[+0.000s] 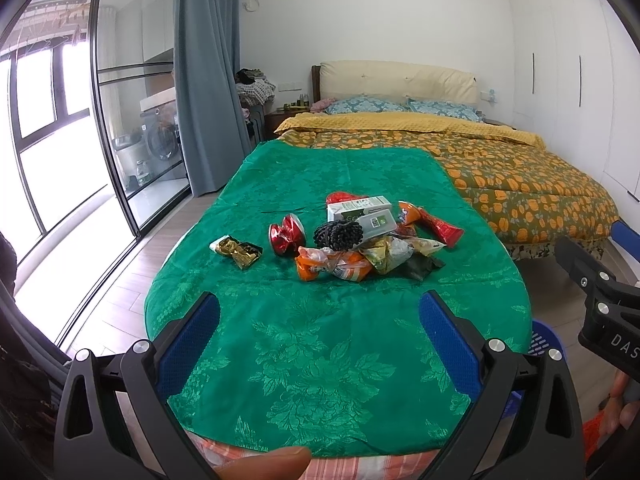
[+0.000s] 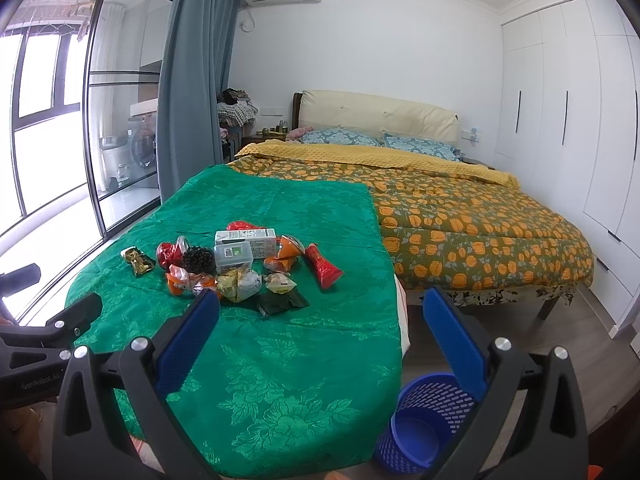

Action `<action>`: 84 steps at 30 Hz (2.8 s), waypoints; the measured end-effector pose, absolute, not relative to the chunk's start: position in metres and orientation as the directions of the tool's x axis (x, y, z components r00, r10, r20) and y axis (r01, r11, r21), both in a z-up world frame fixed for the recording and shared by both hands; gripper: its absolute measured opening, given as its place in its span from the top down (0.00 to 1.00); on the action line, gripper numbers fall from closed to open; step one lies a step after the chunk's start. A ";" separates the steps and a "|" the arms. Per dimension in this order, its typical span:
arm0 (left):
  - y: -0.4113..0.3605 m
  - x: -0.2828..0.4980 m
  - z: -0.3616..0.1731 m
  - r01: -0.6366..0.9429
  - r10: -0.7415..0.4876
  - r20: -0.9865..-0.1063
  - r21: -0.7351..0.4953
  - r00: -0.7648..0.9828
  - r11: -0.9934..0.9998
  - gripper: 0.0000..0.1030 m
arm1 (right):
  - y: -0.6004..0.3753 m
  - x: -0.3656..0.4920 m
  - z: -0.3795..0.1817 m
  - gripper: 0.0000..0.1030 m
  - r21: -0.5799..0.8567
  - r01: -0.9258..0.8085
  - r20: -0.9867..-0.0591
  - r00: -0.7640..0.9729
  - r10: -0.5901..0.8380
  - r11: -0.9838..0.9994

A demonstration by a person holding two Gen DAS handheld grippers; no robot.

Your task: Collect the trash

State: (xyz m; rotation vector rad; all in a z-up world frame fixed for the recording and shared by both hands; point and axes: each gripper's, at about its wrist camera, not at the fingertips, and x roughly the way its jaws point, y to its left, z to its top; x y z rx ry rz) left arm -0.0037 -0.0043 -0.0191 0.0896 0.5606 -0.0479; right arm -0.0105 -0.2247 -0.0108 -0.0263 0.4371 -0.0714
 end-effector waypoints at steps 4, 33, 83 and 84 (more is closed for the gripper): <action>-0.005 -0.004 -0.015 0.077 -0.026 -0.528 0.076 0.849 0.994 0.04 | -0.225 -0.011 -0.011 0.04 -0.041 0.062 -0.421 0.904 -0.074 0.997; 0.043 0.119 -0.102 0.373 -0.233 -0.726 0.034 0.646 0.927 0.04 | -0.218 0.028 -0.071 0.04 -0.021 0.026 -0.557 0.830 -0.033 0.999; -0.016 0.161 -0.134 0.771 -0.483 -0.828 -0.101 0.285 0.628 0.46 | -0.250 0.091 -0.102 0.04 0.084 -0.057 -0.661 0.744 0.098 0.995; -0.013 0.157 -0.133 0.761 -0.481 -0.825 -0.099 0.297 0.641 0.47 | -0.249 0.105 -0.103 0.04 0.096 -0.096 -0.671 0.729 0.136 0.991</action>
